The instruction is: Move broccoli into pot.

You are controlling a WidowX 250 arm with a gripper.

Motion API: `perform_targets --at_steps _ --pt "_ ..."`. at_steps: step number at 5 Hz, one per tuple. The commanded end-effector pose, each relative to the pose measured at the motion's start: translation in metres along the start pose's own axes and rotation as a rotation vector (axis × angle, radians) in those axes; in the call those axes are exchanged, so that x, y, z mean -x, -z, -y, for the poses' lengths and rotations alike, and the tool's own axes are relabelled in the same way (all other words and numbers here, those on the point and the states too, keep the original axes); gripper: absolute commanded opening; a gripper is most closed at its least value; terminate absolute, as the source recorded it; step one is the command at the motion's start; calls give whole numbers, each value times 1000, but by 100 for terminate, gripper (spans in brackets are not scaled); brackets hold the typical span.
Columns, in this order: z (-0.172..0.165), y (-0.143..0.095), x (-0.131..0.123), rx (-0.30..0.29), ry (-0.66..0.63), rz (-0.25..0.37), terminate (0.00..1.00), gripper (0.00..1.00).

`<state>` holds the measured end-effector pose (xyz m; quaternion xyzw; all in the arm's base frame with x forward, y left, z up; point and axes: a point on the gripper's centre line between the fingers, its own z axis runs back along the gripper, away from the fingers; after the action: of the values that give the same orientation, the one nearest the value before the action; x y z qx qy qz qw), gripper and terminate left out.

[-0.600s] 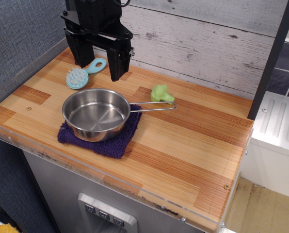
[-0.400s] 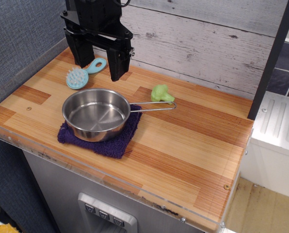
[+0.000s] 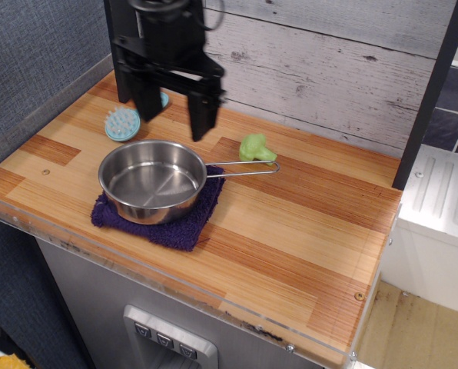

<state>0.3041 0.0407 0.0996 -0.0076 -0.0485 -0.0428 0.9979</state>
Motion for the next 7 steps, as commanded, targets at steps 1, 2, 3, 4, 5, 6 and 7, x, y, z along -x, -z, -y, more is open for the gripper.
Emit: perform_targets --at_steps 1,2,3,4,5,6,7 --pt "10 12 -56 -66 -32 80 0 100" --pt "14 20 -75 -91 -43 98 0 100" --pt "17 32 -84 -113 -55 103 0 100" --pt "19 40 -84 -109 -57 86 0 100" --pt "23 50 -78 -101 -47 61 0 100" --pt "27 62 -71 -82 -50 30 0 100" --pt "29 76 -69 -67 -60 1 0 100"
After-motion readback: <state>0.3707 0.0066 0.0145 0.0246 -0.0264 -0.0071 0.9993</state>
